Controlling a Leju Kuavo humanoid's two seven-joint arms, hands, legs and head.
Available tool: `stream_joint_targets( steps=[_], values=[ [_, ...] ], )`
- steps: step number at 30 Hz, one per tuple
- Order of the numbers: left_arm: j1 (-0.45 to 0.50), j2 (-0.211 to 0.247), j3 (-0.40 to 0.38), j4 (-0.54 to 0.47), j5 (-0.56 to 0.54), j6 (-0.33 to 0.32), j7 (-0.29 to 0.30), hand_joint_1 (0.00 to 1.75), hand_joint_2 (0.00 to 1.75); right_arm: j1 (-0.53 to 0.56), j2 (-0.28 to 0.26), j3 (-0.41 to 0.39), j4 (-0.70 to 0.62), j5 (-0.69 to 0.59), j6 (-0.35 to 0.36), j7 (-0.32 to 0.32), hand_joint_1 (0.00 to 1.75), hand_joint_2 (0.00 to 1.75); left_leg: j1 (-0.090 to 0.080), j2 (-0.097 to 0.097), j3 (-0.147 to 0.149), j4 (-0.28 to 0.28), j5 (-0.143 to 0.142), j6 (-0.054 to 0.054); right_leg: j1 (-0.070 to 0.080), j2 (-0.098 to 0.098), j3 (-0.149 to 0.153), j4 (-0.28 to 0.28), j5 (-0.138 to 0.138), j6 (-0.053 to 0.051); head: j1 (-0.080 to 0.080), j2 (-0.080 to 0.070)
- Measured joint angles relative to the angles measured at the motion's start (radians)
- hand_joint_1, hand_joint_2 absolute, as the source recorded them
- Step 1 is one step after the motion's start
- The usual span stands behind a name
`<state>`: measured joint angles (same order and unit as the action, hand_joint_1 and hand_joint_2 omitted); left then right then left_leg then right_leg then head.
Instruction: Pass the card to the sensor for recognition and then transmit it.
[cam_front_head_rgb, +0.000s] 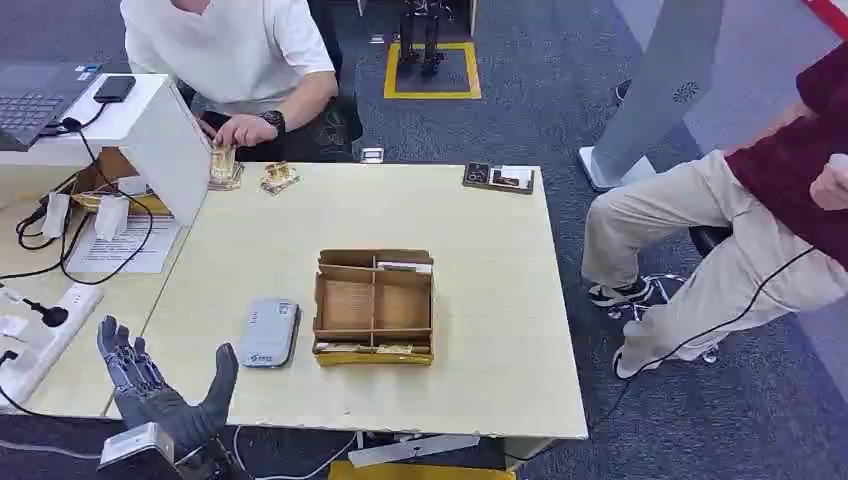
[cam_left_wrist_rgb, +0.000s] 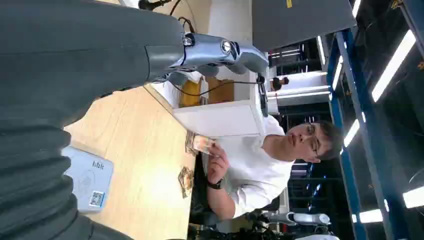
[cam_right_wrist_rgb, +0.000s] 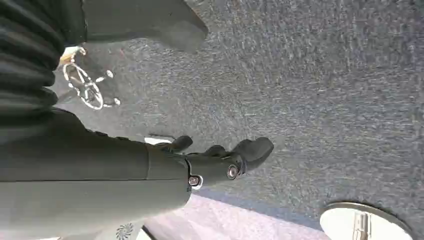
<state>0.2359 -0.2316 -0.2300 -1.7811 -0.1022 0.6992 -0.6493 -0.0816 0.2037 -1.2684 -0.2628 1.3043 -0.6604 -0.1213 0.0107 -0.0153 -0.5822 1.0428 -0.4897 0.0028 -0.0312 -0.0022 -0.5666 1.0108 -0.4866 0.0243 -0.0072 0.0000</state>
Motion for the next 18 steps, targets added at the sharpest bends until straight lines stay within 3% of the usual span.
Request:
stream_joint_targets(
  steps=[18],
  values=[
    [0.0,0.0,0.0,0.004,0.005,0.0,-0.001,0.0,1.75,-0.001,-0.002,0.001,0.005,0.006,0.007,0.004,0.0,1.75,0.0,0.0,0.0,0.0,0.0,0.0,0.0,0.0,0.0,0.0,0.0,0.0,0.0,0.0]
  ],
)
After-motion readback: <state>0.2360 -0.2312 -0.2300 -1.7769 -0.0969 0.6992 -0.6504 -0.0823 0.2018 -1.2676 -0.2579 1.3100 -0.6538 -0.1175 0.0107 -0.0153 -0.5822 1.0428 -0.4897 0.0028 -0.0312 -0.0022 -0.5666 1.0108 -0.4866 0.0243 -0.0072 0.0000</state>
